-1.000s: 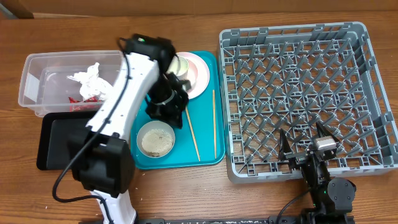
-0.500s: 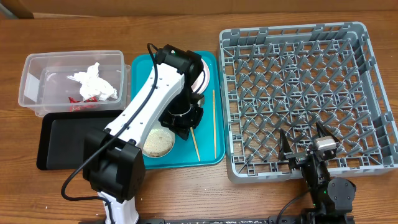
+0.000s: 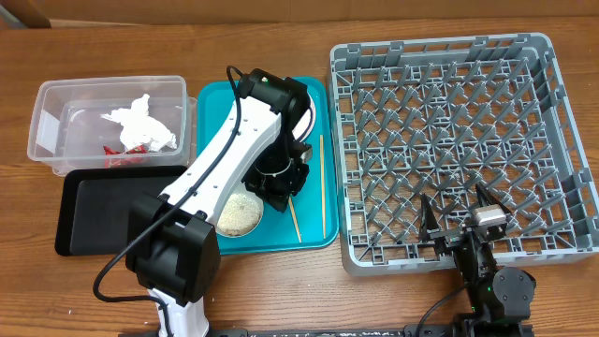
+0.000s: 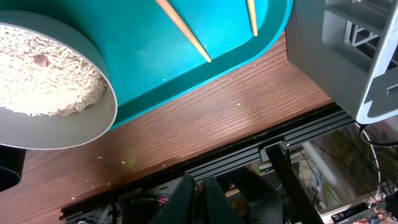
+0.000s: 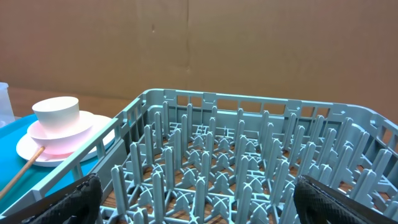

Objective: Sort waste into correct bins and load items into the dishwasher
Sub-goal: 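Reach the left gripper to the rice bowl rim and grasp it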

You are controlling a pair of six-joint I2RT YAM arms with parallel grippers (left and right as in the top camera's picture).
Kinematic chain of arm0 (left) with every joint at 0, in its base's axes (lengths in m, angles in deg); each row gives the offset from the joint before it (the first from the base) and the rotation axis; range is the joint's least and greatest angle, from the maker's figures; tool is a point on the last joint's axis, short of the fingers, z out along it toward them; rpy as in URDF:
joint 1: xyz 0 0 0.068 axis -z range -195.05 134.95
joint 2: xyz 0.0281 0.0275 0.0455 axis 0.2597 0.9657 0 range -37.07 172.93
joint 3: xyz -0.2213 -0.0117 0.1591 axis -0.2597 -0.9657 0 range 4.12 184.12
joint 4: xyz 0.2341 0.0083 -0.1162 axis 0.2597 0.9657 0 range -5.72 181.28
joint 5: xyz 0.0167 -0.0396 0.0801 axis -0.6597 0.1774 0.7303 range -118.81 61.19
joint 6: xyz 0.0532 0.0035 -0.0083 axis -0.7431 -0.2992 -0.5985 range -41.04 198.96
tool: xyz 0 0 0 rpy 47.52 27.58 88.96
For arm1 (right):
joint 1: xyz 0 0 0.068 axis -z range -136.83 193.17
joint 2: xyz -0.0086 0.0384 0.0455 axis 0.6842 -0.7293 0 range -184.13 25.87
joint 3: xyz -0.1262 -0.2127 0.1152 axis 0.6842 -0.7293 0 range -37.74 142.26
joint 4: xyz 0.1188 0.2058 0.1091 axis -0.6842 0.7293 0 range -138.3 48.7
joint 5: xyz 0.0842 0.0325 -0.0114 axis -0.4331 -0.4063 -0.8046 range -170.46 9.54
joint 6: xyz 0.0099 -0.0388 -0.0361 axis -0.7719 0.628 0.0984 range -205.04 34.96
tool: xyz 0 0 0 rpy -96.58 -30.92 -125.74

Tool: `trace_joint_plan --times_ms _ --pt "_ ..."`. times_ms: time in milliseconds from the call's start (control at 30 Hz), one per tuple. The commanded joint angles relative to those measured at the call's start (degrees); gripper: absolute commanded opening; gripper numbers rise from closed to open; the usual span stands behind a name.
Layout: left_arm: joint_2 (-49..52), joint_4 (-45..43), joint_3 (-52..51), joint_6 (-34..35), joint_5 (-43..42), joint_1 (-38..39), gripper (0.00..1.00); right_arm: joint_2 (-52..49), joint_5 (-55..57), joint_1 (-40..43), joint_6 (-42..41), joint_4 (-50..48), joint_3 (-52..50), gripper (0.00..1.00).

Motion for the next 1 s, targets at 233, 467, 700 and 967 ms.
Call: trace_joint_plan --times_ms 233,467,700,967 --pt "-0.68 -1.09 -0.57 13.27 10.62 0.42 0.04 0.20 -0.09 0.02 -0.22 -0.28 -0.59 1.00" --pt "-0.68 -2.89 -0.61 16.41 12.48 0.42 0.08 0.20 -0.09 0.02 -0.22 -0.28 -0.59 1.00" --pt "-0.66 -4.50 -2.05 19.39 13.79 0.42 0.14 0.20 -0.09 0.02 -0.22 -0.28 -0.59 1.00" --pt "-0.66 -11.37 -9.97 19.41 13.49 0.42 0.14 0.20 -0.09 0.02 -0.24 -0.28 -0.59 1.00"
